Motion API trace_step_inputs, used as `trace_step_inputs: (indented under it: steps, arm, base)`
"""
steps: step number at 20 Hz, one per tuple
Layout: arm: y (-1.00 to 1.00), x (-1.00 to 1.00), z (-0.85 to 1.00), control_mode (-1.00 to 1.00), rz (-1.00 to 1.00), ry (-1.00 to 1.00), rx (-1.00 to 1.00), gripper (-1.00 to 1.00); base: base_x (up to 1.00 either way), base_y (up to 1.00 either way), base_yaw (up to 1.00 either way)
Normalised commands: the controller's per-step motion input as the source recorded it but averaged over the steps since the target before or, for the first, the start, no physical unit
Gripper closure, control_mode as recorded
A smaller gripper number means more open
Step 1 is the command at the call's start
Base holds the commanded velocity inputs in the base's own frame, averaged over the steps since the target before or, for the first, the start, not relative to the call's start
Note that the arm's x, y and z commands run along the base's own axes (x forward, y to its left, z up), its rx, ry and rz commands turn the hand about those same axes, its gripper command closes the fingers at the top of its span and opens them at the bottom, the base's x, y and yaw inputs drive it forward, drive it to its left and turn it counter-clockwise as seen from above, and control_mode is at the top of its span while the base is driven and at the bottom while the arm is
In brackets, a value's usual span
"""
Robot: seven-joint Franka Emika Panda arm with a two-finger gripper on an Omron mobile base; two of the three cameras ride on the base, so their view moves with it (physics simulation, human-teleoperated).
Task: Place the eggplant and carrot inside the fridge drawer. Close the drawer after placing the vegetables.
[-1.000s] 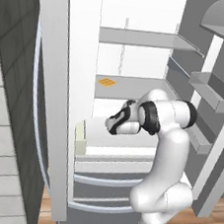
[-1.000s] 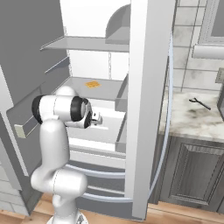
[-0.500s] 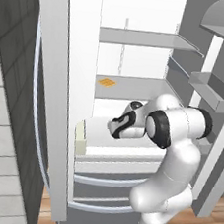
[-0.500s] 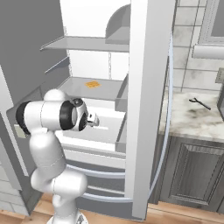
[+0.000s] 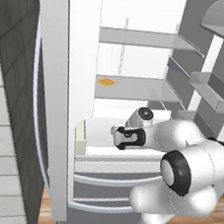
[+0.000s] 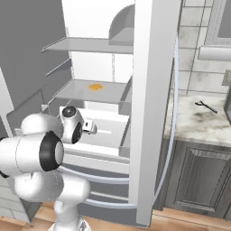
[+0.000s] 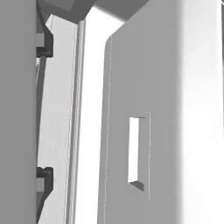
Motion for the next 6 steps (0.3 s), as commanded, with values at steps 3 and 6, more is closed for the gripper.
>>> trace_step_inputs:
  steps: [3,6]
  arm:
    - [0.0,-0.55,0.79,-1.0,0.0,-0.04,0.0,-1.0]
    - [0.0,-0.58,0.82,-1.0,0.0,-0.03,0.0,-1.0]
  base:
    - [0.0,0.0,0.0]
    - [0.0,0.0,0.0]
